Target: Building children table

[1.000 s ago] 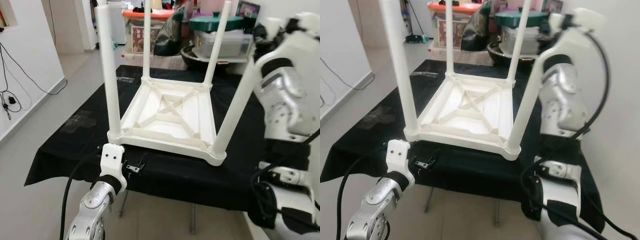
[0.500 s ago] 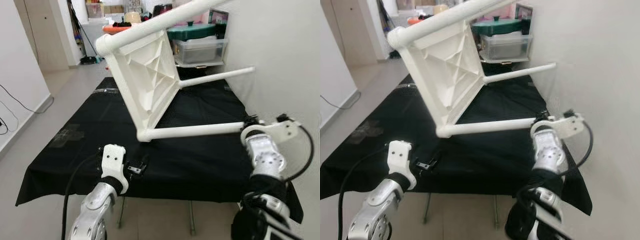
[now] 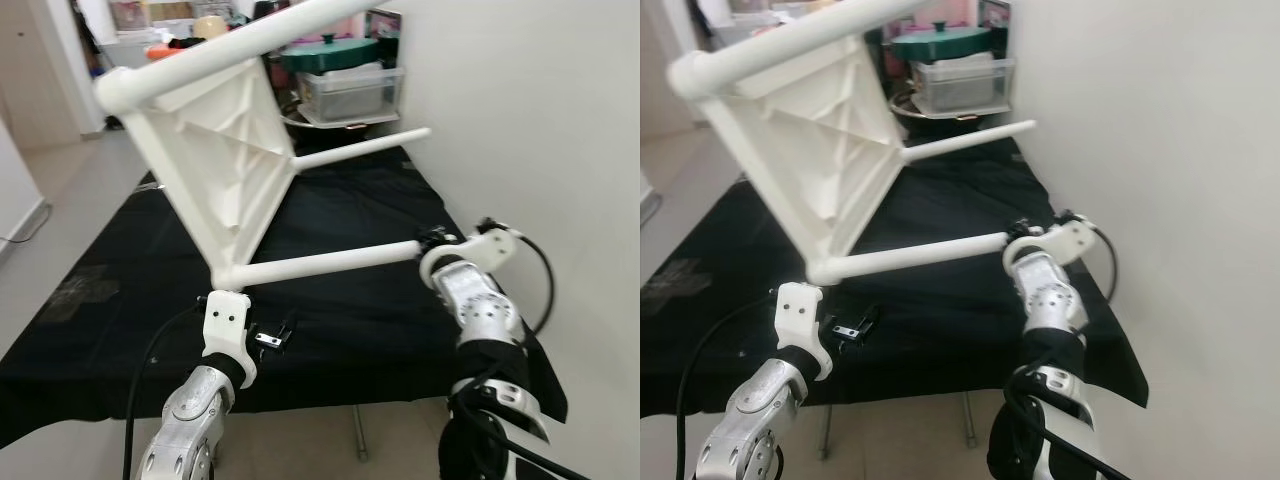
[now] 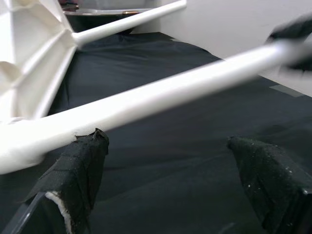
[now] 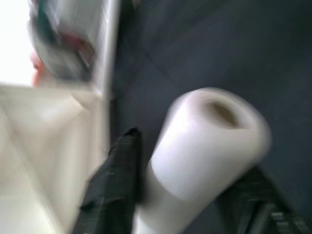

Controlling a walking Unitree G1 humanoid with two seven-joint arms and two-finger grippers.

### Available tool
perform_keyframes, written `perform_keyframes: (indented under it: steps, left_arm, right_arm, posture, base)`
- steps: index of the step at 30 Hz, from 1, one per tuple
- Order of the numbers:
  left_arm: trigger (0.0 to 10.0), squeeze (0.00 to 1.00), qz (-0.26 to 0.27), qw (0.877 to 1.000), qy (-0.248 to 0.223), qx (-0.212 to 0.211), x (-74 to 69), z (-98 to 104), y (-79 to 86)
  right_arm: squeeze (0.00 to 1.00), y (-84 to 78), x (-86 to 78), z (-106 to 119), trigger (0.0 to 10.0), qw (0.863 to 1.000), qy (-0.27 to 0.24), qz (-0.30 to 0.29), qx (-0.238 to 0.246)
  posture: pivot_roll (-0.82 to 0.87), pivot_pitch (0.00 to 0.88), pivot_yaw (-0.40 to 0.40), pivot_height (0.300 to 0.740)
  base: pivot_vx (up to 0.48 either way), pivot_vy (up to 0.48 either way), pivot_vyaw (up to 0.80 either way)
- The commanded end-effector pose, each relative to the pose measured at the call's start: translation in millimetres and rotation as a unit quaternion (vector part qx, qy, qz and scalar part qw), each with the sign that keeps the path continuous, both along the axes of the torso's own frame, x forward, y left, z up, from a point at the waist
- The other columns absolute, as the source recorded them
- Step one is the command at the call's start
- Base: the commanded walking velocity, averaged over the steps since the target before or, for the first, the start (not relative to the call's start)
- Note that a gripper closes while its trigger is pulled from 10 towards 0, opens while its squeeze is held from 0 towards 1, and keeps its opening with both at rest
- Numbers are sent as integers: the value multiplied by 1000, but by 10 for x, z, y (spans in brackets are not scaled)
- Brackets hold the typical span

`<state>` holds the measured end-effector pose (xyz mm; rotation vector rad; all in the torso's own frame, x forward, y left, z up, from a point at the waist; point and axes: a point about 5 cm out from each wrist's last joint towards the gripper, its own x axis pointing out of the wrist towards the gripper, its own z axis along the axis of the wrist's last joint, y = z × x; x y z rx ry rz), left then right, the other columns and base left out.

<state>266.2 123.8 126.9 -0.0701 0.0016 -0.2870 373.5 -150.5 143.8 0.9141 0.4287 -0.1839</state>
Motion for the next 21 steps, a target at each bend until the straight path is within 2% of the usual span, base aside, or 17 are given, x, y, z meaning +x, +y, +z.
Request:
perform_keyframes:
  steps: [1,2,4,6,9,16,21]
  left_arm:
    - [10000,0,5,1000,10,1,5,-34,11]
    - [10000,0,5,1000,10,1,5,-34,11]
    - [10000,0,6,1000,11,1,5,-38,10]
    - [10000,0,6,1000,11,1,5,-38,10]
    - [10000,0,3,1000,13,1,-3,-48,-8]
    - [10000,0,1,1000,15,0,-12,-52,-15]
    - [10000,0,1,1000,15,-1,-13,-53,-14]
  right_arm:
    - [1000,199,-281,-631,10000,986,159,42,-39]
    - [1000,199,-281,-631,10000,986,159,42,-39]
    - [1000,67,-325,-659,10000,986,166,-5,-30]
    - [1000,67,-325,-659,10000,986,166,-5,-30]
    - [1000,-52,-392,-686,10000,983,179,-48,-4]
    - [1000,-68,-440,-527,10000,987,152,-42,16]
    - [1000,-82,-495,-502,10000,988,149,-43,21]
  posture:
    - [53,0,-62,740]
    - [53,0,-62,740]
    - [47,0,-61,740]
    - [47,0,-61,740]
    - [41,0,-57,740]
    - [31,0,-52,740]
    - [30,0,-55,740]
  base:
    - [0,0,0]
    - [0,0,0]
    - [0,0,0]
    - [0,0,0]
    - [0,0,0]
    - [0,0,0]
    - [0,0,0]
